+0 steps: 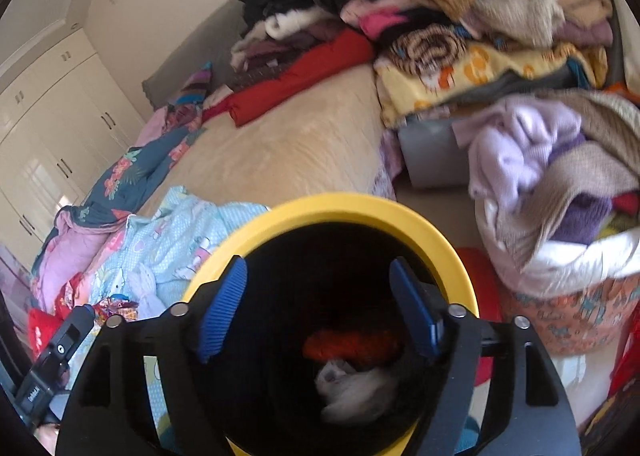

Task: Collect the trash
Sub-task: 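Move both tools back over the remaining trash on the sheet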

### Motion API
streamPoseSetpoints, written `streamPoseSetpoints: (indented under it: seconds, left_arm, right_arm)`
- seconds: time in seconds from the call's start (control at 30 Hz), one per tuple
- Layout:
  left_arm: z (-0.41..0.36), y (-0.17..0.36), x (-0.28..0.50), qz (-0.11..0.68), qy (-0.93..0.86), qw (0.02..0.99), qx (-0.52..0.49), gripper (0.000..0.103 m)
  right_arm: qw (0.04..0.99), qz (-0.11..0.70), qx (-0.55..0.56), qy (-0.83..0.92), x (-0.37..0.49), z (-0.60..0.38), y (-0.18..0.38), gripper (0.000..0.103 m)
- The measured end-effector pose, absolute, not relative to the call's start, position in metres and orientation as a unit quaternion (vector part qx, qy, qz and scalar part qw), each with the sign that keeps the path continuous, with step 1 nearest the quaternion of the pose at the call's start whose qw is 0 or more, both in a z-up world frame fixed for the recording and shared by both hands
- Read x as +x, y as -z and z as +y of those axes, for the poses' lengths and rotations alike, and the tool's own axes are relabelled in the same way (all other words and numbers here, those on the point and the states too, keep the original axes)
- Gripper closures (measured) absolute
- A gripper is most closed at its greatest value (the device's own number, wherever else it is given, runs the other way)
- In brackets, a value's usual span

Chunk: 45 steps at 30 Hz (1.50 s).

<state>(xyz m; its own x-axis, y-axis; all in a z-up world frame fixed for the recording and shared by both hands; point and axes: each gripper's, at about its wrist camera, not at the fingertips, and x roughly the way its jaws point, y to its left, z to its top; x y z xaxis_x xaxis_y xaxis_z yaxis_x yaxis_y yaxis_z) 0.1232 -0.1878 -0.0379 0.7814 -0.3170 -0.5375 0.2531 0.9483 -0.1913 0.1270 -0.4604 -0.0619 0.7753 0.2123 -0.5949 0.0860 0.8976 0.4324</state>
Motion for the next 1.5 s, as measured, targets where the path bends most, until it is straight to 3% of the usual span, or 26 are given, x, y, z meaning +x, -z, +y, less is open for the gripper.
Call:
streamPoseSetpoints:
  seconds: [0.1, 0.33, 1.5]
  left_arm:
    - [-0.178, 0.032, 0.120, 0.286, 0.141, 0.946, -0.062, 0.011]
    - [-0.154, 0.022, 0.111, 0.264, 0.116, 0.955, -0.067, 0.011]
    - [-0.030, 0.015, 0.100, 0.228, 0.003, 0.966, -0.121, 0.011]
  right_arm:
    - [0.926, 0.312, 0.206, -0.043, 0.125, -0.451, 0.051, 0.021]
    - [0.937, 0.289, 0.183, -0.069, 0.123, -0.422, 0.036, 0.019]
    - [0.931, 0.282, 0.030, -0.231, 0.115, -0.248, 0.017, 0.013]
